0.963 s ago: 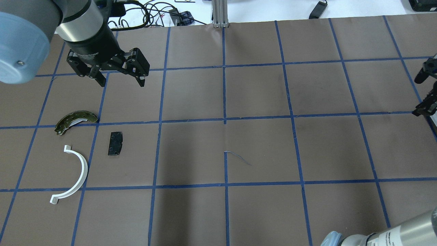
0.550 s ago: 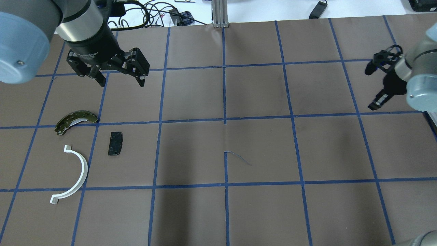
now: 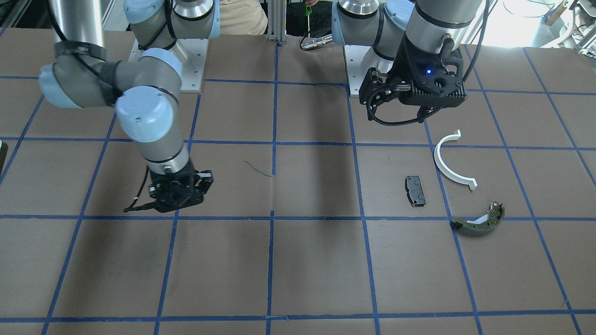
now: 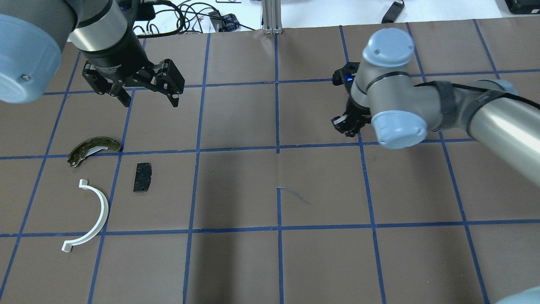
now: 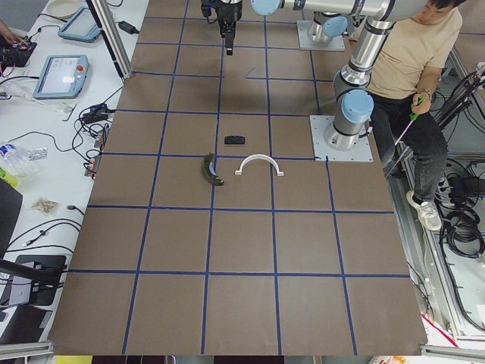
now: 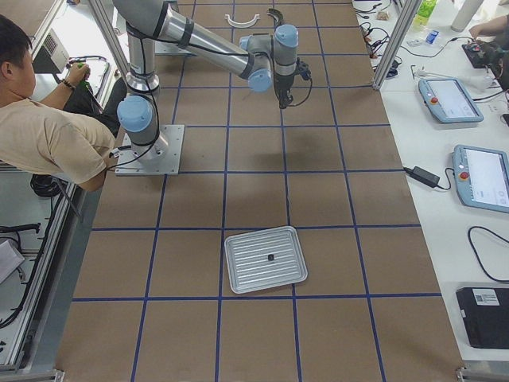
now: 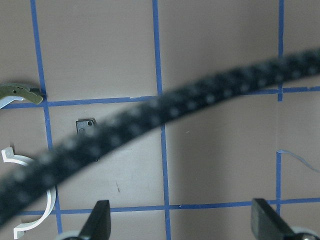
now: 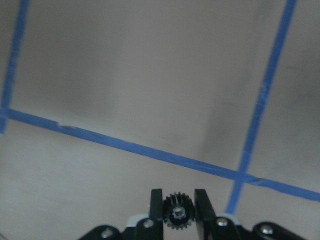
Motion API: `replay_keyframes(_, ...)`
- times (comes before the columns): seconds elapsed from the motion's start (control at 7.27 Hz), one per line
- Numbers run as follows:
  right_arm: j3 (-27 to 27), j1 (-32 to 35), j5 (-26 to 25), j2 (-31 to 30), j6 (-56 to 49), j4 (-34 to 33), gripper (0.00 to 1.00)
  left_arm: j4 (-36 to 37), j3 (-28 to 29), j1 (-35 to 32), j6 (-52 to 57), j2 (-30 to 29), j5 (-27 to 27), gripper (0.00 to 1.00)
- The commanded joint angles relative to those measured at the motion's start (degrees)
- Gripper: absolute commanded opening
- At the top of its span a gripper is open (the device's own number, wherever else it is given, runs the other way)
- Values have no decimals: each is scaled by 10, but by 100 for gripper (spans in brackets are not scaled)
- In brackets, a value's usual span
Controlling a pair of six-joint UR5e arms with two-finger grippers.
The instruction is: Place bearing gear from tray to pile
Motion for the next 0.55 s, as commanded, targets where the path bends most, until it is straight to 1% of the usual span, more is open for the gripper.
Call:
replay_keyframes(0.0, -56, 120, 40, 54, 224, 2, 0, 0, 0, 0, 0, -1, -2, 100)
replay_keyframes(0.14, -54, 150, 56, 75, 279, -1, 0, 0, 1, 1, 1, -1, -3, 100)
replay_keyframes(0.28, -59, 167, 57, 84, 305, -4, 12, 0, 1, 6, 3, -2, -5, 100)
replay_keyframes(0.41, -60, 167, 50, 88, 304, -4, 59, 0, 1, 17, 3, -2, -8, 100)
